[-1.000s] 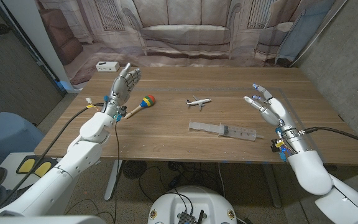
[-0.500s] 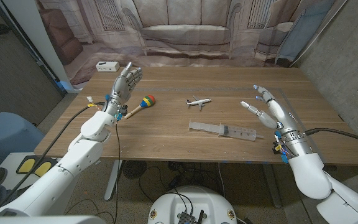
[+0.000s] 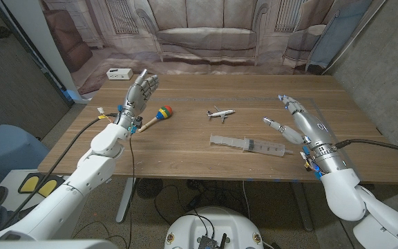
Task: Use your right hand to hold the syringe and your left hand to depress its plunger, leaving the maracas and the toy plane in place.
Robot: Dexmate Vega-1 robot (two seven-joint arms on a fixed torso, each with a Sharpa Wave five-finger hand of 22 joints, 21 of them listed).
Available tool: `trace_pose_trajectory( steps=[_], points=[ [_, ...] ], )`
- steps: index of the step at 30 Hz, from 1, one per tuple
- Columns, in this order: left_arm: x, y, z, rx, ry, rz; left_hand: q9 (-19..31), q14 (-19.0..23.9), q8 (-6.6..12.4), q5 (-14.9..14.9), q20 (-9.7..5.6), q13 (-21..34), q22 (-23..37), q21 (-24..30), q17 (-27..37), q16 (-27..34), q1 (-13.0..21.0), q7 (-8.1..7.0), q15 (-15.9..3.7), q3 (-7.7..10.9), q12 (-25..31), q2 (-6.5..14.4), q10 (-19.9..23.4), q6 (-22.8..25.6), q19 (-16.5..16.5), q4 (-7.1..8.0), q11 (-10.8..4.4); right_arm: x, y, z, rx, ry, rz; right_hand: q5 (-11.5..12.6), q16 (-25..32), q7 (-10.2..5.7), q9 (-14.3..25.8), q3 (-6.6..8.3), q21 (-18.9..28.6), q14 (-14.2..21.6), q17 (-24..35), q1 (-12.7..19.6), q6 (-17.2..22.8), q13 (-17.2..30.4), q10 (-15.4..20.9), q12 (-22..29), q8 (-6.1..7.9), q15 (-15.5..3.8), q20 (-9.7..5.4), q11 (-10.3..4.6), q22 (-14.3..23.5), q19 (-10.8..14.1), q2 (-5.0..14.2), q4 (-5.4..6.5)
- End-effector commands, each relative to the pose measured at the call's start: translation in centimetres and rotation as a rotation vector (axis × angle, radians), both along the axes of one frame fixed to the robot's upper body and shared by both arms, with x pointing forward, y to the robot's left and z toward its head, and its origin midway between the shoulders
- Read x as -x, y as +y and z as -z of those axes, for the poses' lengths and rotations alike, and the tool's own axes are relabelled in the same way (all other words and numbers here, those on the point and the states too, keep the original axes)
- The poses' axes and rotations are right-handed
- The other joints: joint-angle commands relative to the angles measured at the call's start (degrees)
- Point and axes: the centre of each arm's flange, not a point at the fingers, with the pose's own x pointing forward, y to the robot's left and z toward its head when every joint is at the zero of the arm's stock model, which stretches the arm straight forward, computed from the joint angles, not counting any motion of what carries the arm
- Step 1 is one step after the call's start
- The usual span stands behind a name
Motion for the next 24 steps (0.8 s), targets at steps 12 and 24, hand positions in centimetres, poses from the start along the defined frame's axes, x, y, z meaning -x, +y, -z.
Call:
trace_pose_trajectory(
  steps=[12, 24],
  points=[
    [-0.9, -0.2, -0.7, -0.003, 0.002, 0.029, 0.3, 1.0, -0.17, -0.2, 0.34, 0.3, 0.2, -0.1, 0.2, -0.1, 0.7, -0.16, 0.06, 0.03, -0.4, 0.0, 0.8, 0.2, 0.7, -0.35, -0.08, -0.9, 1.2, -0.4, 0.181, 0.104, 0.139, 0.1, 0.1, 0.45, 0.2, 0.20, -0.1, -0.3, 0.2, 1.4, -1.3, 0.4, 0.4, 0.3, -0.16, 0.34, 0.62, -0.07, 0.2, -0.5, 0.12, -0.48],
    [-0.8, 0.0, -0.7, -0.005, -0.001, 0.022, 0.3, 1.1, -0.15, -0.3, 0.44, 0.3, 0.3, -0.1, 0.2, -0.2, 0.7, -0.19, 0.09, -0.01, -0.5, 0.0, 0.9, 0.4, 0.9, -0.35, -0.15, -0.9, 2.7, 0.2, 0.232, 0.148, 0.180, 0.1, 0.1, 1.16, 0.2, 0.36, -0.2, -0.4, 0.1, 2.2, -0.8, 0.4, 0.5, 0.4, 0.21, 0.16, 0.64, 0.12, 0.2, -1.2, -0.07, -0.68]
  ],
)
